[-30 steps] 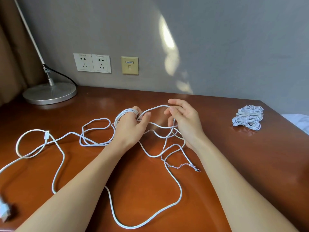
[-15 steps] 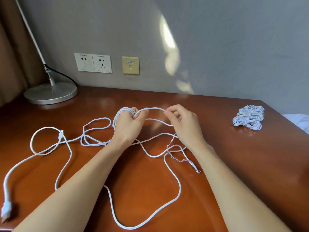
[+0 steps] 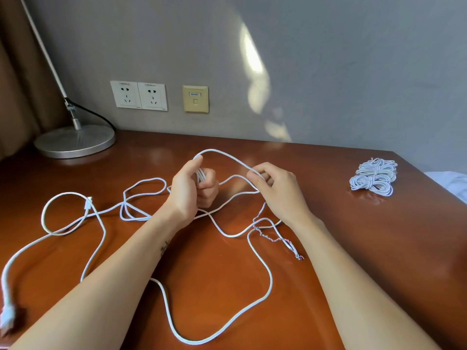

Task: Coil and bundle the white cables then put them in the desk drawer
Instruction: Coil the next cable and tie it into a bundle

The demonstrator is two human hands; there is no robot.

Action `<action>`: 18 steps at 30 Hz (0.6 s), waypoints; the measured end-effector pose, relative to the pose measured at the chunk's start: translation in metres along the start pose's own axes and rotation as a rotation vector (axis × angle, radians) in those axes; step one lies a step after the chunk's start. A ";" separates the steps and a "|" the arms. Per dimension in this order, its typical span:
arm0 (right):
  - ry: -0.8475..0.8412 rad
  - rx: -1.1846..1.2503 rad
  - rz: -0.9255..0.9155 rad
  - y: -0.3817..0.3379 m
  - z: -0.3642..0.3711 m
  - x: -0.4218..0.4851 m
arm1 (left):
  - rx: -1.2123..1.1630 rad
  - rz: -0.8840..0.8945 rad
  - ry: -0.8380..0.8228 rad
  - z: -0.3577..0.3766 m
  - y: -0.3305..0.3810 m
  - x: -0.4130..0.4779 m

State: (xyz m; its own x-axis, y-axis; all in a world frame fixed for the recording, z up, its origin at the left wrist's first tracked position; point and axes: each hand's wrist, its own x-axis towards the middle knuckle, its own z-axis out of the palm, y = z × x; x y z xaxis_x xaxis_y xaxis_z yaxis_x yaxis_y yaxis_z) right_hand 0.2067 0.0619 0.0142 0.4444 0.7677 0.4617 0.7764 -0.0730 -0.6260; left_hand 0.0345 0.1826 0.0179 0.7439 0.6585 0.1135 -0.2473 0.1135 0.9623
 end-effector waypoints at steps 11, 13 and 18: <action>0.021 0.328 0.063 -0.008 -0.001 0.001 | -0.227 -0.064 -0.133 -0.003 0.000 -0.004; 0.020 0.402 0.075 -0.012 -0.002 0.001 | -0.231 -0.072 -0.144 -0.003 -0.001 -0.004; 0.038 0.452 0.106 -0.011 -0.002 0.001 | -0.322 -0.105 -0.188 -0.004 0.000 -0.004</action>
State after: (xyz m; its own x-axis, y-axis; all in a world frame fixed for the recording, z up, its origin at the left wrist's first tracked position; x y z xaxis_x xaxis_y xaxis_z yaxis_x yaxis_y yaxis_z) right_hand 0.1996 0.0623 0.0226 0.5335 0.7466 0.3975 0.4565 0.1414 -0.8784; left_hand 0.0293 0.1828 0.0166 0.8690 0.4865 0.0905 -0.3239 0.4209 0.8473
